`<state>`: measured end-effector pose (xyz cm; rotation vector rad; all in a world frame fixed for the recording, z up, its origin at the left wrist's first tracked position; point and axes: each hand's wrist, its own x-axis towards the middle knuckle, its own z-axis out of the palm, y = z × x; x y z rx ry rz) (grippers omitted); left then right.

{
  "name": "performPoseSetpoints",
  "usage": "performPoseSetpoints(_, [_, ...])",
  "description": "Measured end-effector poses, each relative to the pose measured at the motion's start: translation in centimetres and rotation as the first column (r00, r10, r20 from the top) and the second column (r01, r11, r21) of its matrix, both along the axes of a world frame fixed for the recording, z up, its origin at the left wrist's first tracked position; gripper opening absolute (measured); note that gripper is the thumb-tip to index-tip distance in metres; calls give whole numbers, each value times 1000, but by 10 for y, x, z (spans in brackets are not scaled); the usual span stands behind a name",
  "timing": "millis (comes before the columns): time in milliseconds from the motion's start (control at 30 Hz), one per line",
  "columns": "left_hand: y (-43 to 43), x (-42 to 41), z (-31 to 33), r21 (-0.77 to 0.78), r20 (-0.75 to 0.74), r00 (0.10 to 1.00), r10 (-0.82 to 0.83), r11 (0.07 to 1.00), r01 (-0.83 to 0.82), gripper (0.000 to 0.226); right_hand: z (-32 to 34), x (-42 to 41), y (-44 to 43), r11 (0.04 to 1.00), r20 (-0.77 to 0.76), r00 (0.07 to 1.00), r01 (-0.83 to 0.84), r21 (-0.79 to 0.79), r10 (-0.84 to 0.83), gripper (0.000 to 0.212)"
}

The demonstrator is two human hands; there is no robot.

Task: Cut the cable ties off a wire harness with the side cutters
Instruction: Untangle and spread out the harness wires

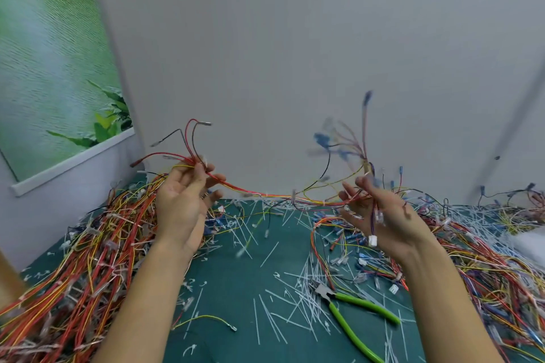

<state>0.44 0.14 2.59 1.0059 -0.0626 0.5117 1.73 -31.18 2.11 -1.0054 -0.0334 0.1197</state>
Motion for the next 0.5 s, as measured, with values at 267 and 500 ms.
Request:
performPoseSetpoints(267, [3,1,2,-206,-43,994,-98,975,87,16,10,-7,10,883,-6,998,-57,466,67,23])
performPoseSetpoints(500, [-6,-3,5,-270,-107,942,-319,921,281,24,7,-9,17,812,-14,990,-106,573,139,11])
